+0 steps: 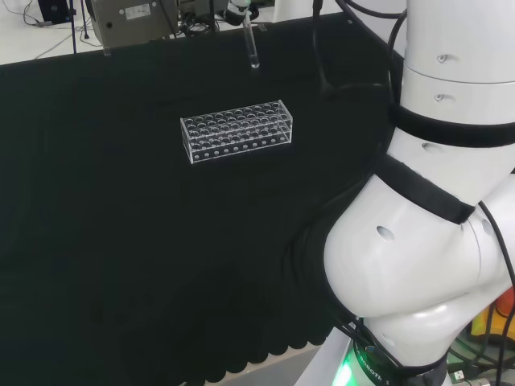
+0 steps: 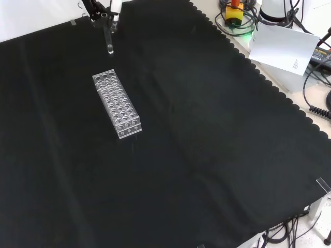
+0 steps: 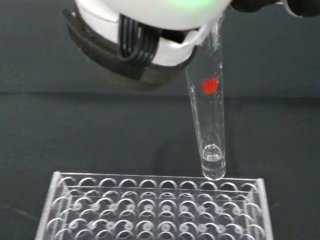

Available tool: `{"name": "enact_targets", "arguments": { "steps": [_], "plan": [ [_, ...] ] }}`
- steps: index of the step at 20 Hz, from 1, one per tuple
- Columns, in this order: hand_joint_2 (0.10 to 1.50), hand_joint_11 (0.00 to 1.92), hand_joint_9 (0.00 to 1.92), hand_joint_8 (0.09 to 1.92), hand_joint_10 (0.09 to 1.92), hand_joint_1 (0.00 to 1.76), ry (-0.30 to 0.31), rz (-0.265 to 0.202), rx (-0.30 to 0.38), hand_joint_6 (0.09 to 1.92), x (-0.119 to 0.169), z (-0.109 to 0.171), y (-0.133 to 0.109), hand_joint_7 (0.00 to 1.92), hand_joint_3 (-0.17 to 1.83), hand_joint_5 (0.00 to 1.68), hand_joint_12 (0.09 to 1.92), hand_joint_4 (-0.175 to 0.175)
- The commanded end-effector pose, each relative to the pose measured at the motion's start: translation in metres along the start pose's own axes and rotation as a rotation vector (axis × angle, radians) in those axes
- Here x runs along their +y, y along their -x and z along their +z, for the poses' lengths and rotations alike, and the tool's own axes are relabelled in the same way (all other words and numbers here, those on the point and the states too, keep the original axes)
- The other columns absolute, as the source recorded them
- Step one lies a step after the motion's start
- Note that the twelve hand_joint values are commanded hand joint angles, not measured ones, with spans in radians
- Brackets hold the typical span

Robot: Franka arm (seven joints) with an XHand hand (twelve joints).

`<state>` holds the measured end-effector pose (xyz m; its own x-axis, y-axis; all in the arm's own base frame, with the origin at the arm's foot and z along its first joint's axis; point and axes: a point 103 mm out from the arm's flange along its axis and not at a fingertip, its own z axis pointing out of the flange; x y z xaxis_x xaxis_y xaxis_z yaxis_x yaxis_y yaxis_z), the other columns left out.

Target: Shake the test tube.

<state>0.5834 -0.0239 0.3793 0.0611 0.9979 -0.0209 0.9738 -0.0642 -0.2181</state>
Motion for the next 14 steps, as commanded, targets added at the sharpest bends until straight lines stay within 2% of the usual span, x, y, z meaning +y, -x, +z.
{"name": "enact_targets", "arguments": {
  "steps": [1,3,5,8,14],
  "plan": [
    [0.61,1.46,1.82,0.17,0.17,1.24,0.002,-0.009,0.012,0.09,0.002,-0.001,-0.006,1.9,0.62,1.57,0.71,-0.175],
    [0.61,1.46,1.82,0.17,0.17,1.24,0.006,-0.039,0.027,0.09,0.003,0.0,-0.022,1.9,0.62,1.57,0.71,-0.175],
    [0.61,1.46,1.82,0.17,0.17,1.24,0.024,-0.083,0.057,0.09,0.004,0.001,-0.042,1.9,0.62,1.57,0.71,-0.175],
    [0.61,1.46,1.82,0.17,0.17,1.24,0.017,-0.154,0.095,0.09,0.008,0.001,-0.077,1.9,0.62,1.57,0.71,-0.175],
    [0.61,1.46,1.82,0.17,0.16,1.24,0.034,-0.29,0.115,0.09,0.01,-0.004,-0.15,1.9,0.62,1.57,0.71,-0.175]
  ]
}}
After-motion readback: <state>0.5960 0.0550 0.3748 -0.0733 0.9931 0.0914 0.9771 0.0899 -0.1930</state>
